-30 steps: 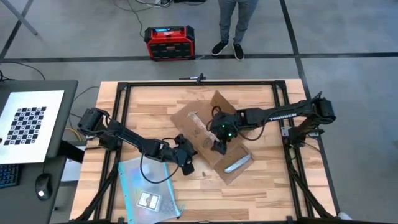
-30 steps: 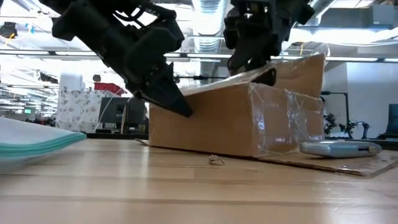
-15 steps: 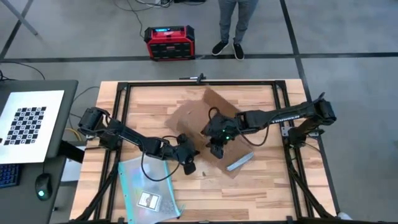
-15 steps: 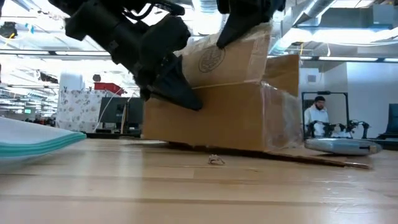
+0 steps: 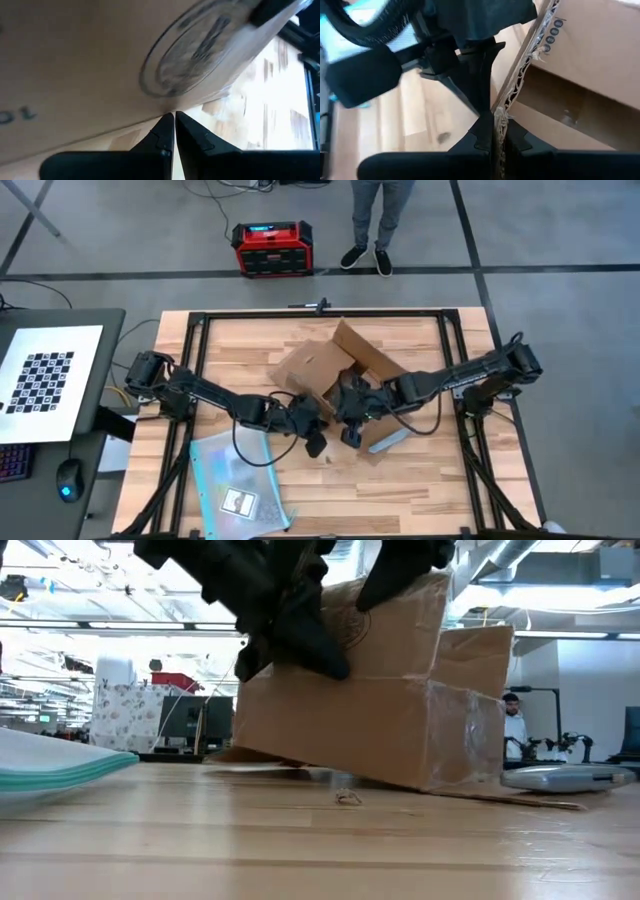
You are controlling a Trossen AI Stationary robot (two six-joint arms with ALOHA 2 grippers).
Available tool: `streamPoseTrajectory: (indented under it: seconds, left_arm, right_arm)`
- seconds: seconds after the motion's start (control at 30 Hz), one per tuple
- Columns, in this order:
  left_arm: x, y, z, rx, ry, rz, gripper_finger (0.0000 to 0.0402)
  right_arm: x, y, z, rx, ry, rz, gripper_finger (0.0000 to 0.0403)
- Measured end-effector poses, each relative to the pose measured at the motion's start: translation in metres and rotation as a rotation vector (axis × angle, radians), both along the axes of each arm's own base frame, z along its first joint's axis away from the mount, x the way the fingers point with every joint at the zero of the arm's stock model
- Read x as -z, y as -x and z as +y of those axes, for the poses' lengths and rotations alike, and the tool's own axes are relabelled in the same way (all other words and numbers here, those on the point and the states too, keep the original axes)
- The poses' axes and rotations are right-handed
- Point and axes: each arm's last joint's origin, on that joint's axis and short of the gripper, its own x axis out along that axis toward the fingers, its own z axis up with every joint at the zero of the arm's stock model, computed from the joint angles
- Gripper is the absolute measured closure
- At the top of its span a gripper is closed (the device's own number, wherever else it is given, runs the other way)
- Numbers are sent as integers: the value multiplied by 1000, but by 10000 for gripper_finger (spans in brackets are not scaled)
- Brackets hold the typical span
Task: Unpack boxes
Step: Break down the cardboard box until it is fully flat
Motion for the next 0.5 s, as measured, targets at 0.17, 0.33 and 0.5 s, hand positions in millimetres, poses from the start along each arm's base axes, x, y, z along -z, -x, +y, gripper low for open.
streamPoseTrajectory:
  seconds: [0.17, 0.33, 0.5]
  left_arm:
    - [-11, -5, -2, 50, 35, -19, 402]
    - [-32, -1, -14, 257, 180, 72, 402]
    - [-70, 20, -34, 315, 160, 175, 402]
  right_arm:
    - [1, 5, 10, 4, 125, 5, 402]
    - [3, 7, 14, -9, 157, 22, 402]
    - [1, 9, 18, -38, 197, 32, 403]
